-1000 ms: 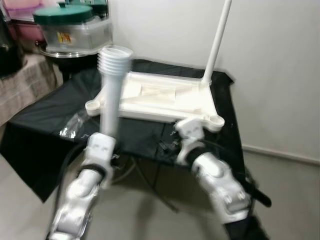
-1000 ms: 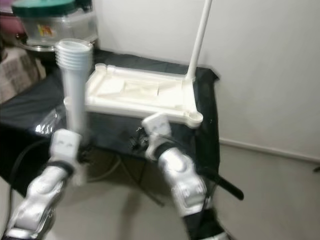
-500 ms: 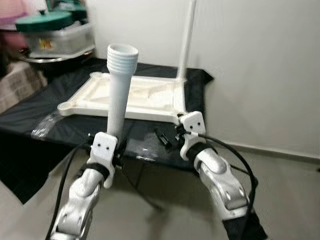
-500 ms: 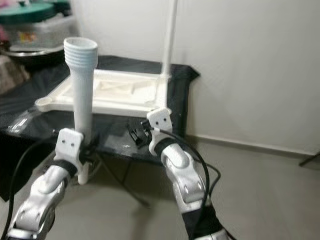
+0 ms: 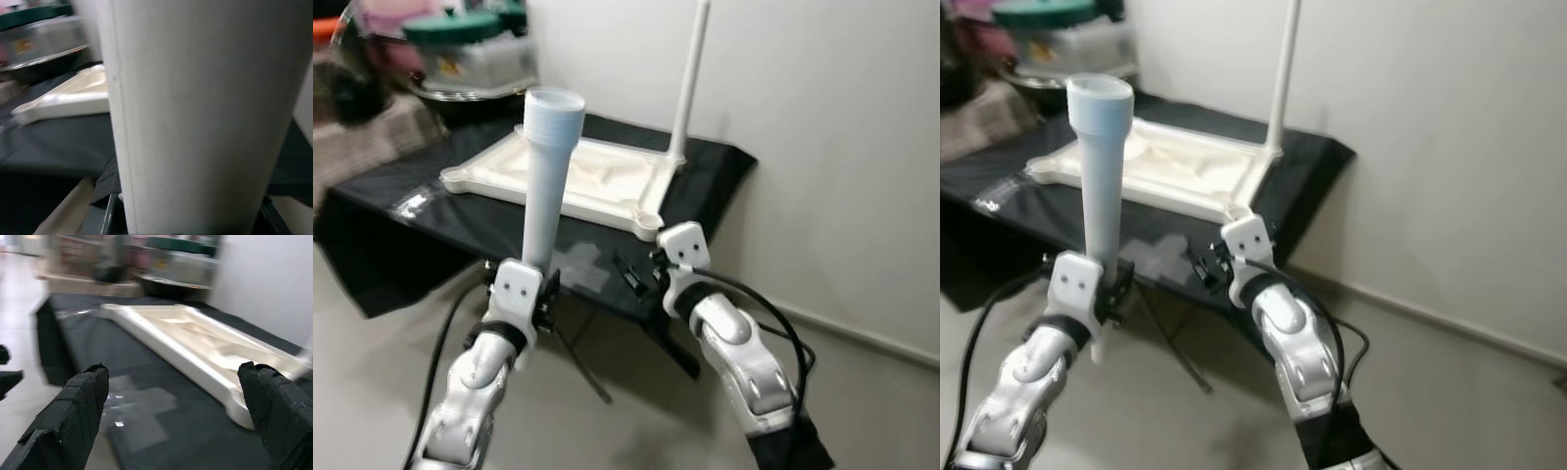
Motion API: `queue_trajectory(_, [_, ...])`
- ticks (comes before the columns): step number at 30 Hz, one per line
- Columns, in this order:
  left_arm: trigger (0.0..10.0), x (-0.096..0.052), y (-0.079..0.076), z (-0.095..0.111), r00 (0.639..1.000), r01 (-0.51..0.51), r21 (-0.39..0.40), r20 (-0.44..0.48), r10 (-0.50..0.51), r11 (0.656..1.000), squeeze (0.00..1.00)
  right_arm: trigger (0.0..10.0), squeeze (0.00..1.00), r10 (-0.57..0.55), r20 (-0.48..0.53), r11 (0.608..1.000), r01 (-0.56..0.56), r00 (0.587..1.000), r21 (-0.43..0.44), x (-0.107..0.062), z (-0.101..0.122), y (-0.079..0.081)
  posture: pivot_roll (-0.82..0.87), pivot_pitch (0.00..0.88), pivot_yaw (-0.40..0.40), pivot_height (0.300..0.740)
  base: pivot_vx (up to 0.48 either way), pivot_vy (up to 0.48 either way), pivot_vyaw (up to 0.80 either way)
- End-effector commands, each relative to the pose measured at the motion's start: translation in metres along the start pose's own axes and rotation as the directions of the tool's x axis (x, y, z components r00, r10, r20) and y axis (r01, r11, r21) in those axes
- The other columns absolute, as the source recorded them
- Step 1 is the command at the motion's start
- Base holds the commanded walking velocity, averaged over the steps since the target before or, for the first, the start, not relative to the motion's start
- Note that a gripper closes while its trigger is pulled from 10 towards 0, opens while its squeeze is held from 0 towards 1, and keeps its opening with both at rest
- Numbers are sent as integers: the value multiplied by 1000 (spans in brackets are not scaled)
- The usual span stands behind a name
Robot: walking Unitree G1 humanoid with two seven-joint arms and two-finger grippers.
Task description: Building children table
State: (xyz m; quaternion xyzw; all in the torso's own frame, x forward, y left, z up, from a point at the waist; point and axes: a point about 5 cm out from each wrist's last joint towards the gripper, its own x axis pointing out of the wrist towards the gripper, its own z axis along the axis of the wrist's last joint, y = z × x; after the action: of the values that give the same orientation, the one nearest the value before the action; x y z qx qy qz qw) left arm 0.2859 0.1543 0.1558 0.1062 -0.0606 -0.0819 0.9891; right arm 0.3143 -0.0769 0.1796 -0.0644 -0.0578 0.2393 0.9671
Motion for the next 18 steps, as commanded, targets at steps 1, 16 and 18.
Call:
queue_trajectory(1, [10000, -1, 2, -1, 1000, -10, 9, -3, 10, 1000, 0, 10000, 0, 10, 3, 1000, -10, 1000, 3, 1, 0, 3, -24, 0, -74, 740, 0, -480, 800])
queue_trajectory(16, [10000, 0, 1, -6, 1000, -16, 32, -26, 17, 999, 0, 10000, 0, 19, 21, 999, -20, 1000, 29, 1, 3, 0, -27, 0, -81, 740, 0, -403, 800])
queue_trajectory(18, [10000, 1, 1, -6, 999, -16, 32, -27, 17, 999, 0, 10000, 0, 20, 24, 999, -21, 1000, 34, 1, 3, -1, -27, 0, -81, 740, 0, -467, 800])
